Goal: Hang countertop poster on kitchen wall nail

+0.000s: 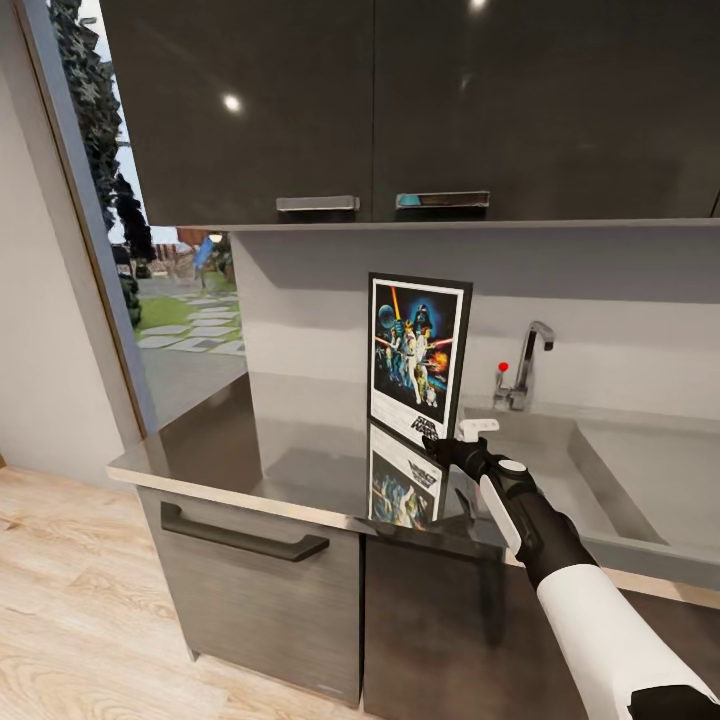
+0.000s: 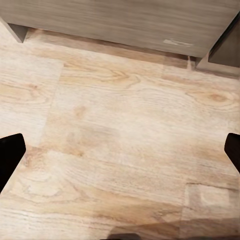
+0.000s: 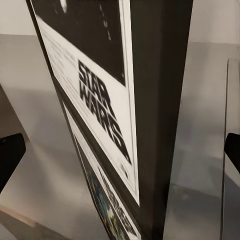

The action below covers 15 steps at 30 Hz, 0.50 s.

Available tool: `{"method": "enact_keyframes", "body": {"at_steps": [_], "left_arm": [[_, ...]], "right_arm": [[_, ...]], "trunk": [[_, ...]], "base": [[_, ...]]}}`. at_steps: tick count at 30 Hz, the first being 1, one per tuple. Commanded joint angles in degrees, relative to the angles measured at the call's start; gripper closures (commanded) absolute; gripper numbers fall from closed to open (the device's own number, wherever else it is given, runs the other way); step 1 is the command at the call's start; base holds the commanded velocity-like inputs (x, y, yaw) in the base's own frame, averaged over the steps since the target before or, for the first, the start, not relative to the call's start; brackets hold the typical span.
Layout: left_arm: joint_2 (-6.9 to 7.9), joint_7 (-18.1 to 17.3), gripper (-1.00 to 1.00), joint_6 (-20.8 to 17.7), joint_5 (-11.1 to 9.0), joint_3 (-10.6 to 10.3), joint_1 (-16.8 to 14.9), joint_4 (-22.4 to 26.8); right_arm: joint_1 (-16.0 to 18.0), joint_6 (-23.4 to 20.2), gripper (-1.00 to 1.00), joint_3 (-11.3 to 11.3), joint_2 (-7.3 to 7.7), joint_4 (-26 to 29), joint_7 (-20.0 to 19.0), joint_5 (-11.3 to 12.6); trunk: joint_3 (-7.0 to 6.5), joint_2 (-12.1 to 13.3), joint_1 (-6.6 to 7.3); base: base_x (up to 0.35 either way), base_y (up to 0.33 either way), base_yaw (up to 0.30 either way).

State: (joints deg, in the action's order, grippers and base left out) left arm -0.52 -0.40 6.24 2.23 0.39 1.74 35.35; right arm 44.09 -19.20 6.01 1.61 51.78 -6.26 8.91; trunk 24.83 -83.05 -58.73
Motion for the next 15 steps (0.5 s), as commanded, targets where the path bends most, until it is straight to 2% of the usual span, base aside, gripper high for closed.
{"method": "enact_keyframes", "body": {"at_steps": [1, 15], "left_arm": [[-0.01, 0.0, -1.0, 0.1, 0.2, 0.0, 0.0, 0.1], [-0.01, 0.0, -1.0, 0.1, 0.3, 0.0, 0.0, 0.1]], "right_arm": [[0.0, -0.3, -1.0, 0.1, 0.06, 0.1, 0.1, 0.6], [0.0, -0.3, -1.0, 0.1, 0.06, 0.1, 0.1, 0.6]], "trunk": [[0.05, 0.0, 0.0], [0.05, 0.0, 0.0]], "base": [[0.0, 0.0, 0.0], [0.026, 0.0, 0.0]]}}
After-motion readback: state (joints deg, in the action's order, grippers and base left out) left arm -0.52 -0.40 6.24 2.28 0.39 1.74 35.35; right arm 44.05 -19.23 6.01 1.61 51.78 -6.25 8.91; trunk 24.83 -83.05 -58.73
